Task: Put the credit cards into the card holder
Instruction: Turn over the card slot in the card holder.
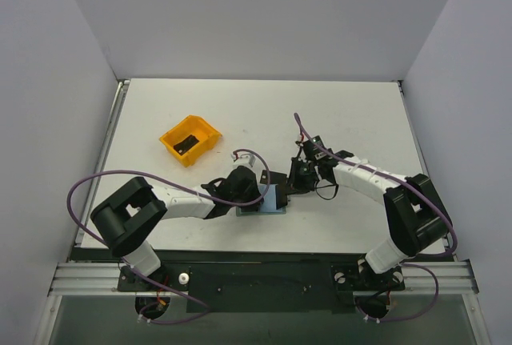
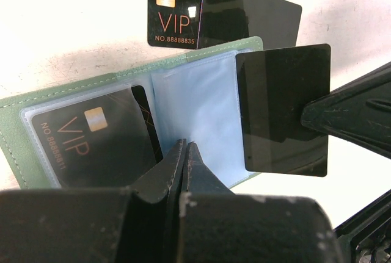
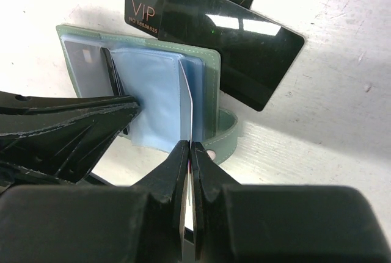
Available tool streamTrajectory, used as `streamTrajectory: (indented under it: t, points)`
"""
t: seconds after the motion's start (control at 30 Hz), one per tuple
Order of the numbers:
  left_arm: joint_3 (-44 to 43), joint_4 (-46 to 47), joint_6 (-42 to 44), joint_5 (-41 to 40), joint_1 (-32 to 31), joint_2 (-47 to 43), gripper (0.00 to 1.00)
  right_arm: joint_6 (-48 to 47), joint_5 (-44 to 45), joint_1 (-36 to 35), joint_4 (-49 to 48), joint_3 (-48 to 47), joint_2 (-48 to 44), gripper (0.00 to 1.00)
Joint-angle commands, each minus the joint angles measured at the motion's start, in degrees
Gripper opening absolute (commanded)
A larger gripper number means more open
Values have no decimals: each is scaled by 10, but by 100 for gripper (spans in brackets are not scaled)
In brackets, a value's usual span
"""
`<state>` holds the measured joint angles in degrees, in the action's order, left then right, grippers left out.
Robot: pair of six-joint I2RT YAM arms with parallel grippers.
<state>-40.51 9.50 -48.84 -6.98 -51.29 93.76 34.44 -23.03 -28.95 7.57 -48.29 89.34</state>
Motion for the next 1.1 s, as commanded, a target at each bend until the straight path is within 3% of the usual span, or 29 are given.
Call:
streamTrajectory:
  t: [0.0, 0.47, 0.87, 1.07]
  points:
    - [22, -68, 11, -18, 4, 6, 0, -13, 0, 7, 27, 11, -22, 0]
    - [18, -65, 11, -15, 4, 8, 0, -18, -16, 15, 31, 13, -23, 0]
    - [16, -63, 10, -13, 4, 13, 0, -12, -74, 15, -37, 33, -13, 0]
    - [18, -64, 10, -12, 4, 13, 0, -7, -57, 15, -39, 43, -40, 0]
